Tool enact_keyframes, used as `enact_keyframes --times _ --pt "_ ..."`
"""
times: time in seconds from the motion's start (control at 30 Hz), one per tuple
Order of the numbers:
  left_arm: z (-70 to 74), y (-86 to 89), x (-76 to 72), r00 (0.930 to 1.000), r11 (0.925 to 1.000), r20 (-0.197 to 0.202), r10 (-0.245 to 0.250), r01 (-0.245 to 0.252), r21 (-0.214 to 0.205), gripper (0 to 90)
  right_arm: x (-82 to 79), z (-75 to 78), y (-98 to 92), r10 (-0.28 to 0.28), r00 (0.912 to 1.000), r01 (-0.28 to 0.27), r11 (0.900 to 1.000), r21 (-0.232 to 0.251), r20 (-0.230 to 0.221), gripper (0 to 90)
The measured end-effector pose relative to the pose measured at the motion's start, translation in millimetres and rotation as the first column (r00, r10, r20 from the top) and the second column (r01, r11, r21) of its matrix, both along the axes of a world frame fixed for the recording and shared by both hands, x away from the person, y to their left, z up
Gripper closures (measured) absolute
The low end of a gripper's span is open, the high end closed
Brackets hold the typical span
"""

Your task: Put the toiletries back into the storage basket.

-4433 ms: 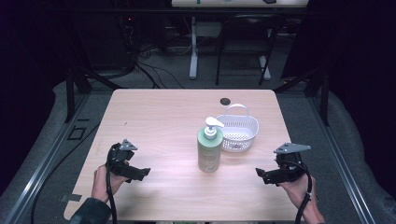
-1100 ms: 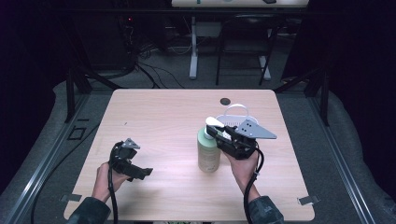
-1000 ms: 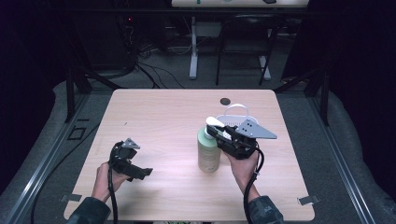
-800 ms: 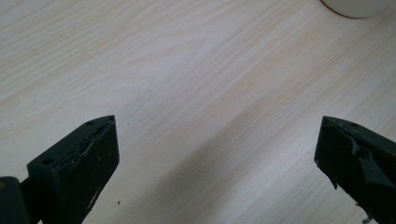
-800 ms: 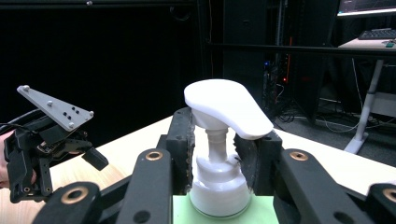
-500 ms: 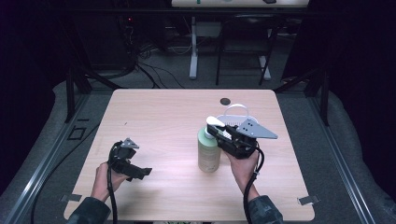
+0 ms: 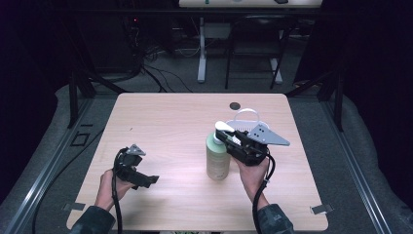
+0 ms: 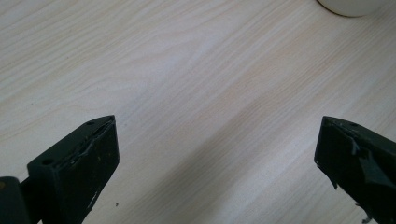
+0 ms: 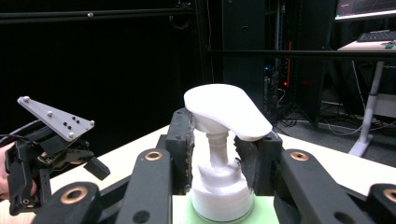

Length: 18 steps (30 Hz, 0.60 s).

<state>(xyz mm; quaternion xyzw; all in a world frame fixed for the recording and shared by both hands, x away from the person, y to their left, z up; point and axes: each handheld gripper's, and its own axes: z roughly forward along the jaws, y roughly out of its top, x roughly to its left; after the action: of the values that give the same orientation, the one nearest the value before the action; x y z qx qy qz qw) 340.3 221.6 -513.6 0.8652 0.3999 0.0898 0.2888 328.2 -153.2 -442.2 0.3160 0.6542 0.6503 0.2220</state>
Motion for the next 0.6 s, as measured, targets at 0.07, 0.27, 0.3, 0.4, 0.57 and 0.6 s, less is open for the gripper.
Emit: enact_keyframes --times 0.07,0.27,0.3,0.4,0.57,0.6 --pt "0.7 -0.1 -0.3 1.0 1.0 0.003 -0.002 0.002 0.001 0.0 -0.1 -0.1 -0.4 -0.001 1.0 0.001 1.0 0.003 0.0 67.1" --pt "0.7 0.0 -0.3 1.0 1.0 0.003 -0.002 0.002 0.002 0.0 -0.3 0.2 0.4 0.0 1.0 0.0 1.0 0.003 -0.002 67.2" --pt "0.7 0.0 -0.3 1.0 1.0 0.003 -0.002 0.002 0.001 0.0 -0.4 0.3 0.6 0.002 1.0 -0.002 1.0 0.001 -0.002 67.2" --pt "0.5 0.0 -0.2 1.0 1.0 0.001 -0.002 0.002 0.003 0.0 0.0 0.8 0.8 0.005 1.0 -0.005 1.0 -0.006 0.005 67.2" --pt "0.5 -0.1 -0.3 1.0 1.0 0.001 -0.002 0.002 0.002 0.0 -0.7 2.9 -0.1 0.003 1.0 -0.003 1.0 -0.004 0.008 67.2" --pt "0.5 0.1 -0.2 1.0 1.0 0.001 -0.004 0.004 0.0 0.0 -1.1 3.6 -0.6 0.002 1.0 -0.002 1.0 -0.001 0.008 67.2"
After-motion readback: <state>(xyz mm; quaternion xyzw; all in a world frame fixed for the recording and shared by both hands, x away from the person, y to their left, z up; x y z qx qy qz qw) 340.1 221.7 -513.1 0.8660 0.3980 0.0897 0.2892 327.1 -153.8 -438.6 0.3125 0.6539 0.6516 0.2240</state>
